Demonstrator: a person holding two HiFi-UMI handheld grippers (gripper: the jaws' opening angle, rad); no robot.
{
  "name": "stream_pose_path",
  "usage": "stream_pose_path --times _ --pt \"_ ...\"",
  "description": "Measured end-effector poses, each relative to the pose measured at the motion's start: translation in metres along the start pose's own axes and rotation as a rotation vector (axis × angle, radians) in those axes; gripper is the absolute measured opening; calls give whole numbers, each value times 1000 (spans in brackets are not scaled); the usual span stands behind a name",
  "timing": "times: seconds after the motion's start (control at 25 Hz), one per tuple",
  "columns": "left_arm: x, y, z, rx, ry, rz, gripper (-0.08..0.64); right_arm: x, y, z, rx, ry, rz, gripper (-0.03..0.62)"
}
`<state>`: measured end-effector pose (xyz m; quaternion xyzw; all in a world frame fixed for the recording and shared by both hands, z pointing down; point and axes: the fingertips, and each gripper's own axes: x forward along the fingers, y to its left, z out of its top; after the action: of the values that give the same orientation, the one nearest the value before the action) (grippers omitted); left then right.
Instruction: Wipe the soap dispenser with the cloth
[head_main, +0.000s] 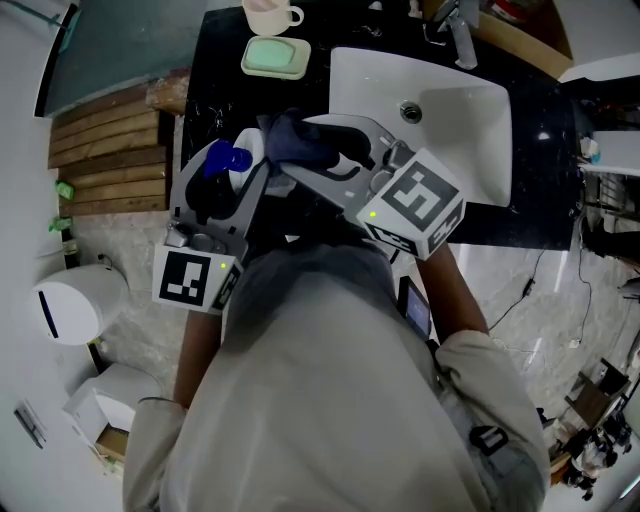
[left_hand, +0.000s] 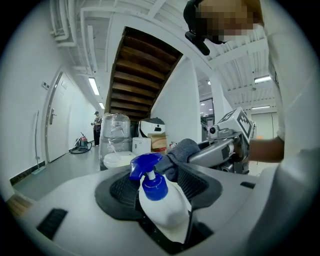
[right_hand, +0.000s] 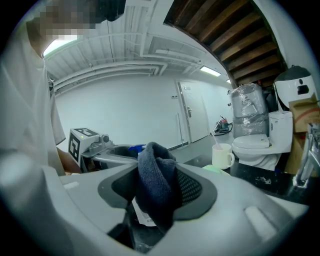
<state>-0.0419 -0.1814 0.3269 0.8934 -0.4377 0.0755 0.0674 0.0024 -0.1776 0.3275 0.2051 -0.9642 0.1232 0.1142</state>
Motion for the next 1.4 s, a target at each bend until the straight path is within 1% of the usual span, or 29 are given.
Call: stream_pose_path --times 0.08,0.2,0.36,0.48,0.6,0.68,0.92,1.12,1.24,1.36,1.4 --pt "-1 -2 0 10 1 -6 225 0 0 -1 2 1 -5 181" --pt "0 -7 7 16 -38 -19 227 -2 -2 -1 8 3 -18 181" --pt "1 -15 10 23 -49 -46 227 -7 -7 0 14 -4 -40 181" --pt "1 -20 18 38 -90 -62 227 -11 -8 2 17 -11 -53 181" --pt "-1 -22 15 25 -53 -69 227 -14 -9 3 18 -20 -63 181" --pt "-3 -23 13 16 -47 -75 227 -17 -10 3 20 -32 -73 181" --pt "-12 -26 19 -17 -101 -85 227 -28 -15 9 18 -67 -116 181" --pt "-25 -24 10 -33 -63 -82 225 -40 -23 14 -13 -84 -190 181" --pt "-31 -19 12 -47 -81 -68 225 -47 -27 15 -21 -88 -217 178" --pt "-35 -13 17 -44 -113 -32 221 -52 -30 16 -20 -91 -237 174" --pt "-37 -10 19 -43 -121 -17 196 -53 -30 17 -19 -94 -242 173"
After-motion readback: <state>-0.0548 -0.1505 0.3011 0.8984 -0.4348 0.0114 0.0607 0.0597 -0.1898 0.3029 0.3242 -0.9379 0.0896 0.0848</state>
